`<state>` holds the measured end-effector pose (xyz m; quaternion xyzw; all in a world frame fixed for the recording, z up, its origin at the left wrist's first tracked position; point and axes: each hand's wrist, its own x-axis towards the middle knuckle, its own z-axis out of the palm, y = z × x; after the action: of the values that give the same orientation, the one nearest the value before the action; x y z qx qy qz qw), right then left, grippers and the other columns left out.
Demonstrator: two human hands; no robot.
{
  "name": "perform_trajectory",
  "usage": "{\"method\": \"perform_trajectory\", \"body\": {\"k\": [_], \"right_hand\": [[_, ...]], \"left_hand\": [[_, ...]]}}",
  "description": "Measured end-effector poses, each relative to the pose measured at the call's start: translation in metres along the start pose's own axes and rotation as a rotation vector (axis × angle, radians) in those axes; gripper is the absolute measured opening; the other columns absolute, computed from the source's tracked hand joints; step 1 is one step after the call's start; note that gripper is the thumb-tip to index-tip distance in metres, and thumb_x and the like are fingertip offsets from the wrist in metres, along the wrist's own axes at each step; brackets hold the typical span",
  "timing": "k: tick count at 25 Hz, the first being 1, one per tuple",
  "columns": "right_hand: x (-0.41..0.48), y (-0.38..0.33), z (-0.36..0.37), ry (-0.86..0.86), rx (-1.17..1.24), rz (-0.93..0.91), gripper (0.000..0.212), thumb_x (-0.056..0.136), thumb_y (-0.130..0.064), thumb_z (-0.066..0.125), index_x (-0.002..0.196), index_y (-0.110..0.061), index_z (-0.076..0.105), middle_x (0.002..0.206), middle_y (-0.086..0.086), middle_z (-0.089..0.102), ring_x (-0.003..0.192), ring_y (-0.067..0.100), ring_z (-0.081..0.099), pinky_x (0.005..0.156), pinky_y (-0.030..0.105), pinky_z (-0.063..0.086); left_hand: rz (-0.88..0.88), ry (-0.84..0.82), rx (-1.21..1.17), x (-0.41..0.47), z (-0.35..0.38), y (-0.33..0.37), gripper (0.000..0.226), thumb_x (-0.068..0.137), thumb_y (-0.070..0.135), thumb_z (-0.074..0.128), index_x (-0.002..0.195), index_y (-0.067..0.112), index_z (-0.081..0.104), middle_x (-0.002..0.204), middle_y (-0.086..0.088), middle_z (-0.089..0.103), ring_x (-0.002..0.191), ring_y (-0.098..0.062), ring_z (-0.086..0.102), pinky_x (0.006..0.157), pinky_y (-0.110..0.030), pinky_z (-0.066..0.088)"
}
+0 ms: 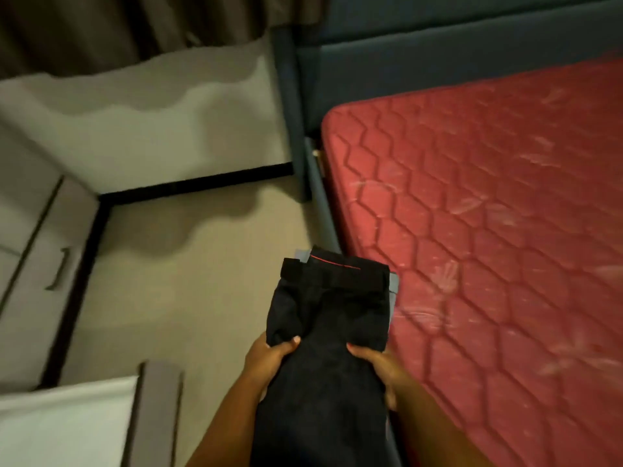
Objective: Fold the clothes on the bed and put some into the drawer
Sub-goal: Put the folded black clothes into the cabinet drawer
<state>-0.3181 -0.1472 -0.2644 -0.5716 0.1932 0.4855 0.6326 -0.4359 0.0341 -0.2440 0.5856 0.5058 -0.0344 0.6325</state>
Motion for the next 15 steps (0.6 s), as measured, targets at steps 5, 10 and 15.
{"method": "perform_trajectory", "body": {"k": [5,10,15], "right_hand": [[0.012,0.066,0.172,-0.322,-0.453,0.053,0.057,0.067,-0.011,0.084,0.120,-0.007,0.062,0.107,0.011,0.071,0.095,0.029,0.068,0.079,0.038,0.055],[-0.003,0.185,0.351,-0.629,-0.919,0.058,0.097,0.046,-0.031,0.094,0.131,-0.010,0.055,0.121,0.007,0.066,0.107,0.029,0.063,0.098,0.045,0.049],[-0.031,0.318,0.489,-0.836,-1.296,0.143,0.116,0.028,-0.046,0.095,0.132,-0.015,0.055,0.124,0.006,0.064,0.111,0.030,0.061,0.102,0.048,0.045]], "left_hand": [[-0.048,0.343,-0.448,-0.056,-0.159,-0.083,0.030,0.080,0.021,0.076,0.107,0.012,0.064,0.114,-0.008,0.067,0.100,-0.023,0.064,0.093,-0.040,0.051],[-0.105,0.632,-0.744,-0.122,-0.295,-0.213,0.037,0.082,0.032,0.074,0.114,0.019,0.062,0.116,-0.003,0.067,0.106,-0.025,0.063,0.099,-0.043,0.048],[-0.241,0.704,-1.100,-0.176,-0.385,-0.318,0.024,0.089,0.035,0.066,0.110,0.030,0.056,0.116,-0.002,0.063,0.109,-0.027,0.059,0.100,-0.047,0.046]]}}
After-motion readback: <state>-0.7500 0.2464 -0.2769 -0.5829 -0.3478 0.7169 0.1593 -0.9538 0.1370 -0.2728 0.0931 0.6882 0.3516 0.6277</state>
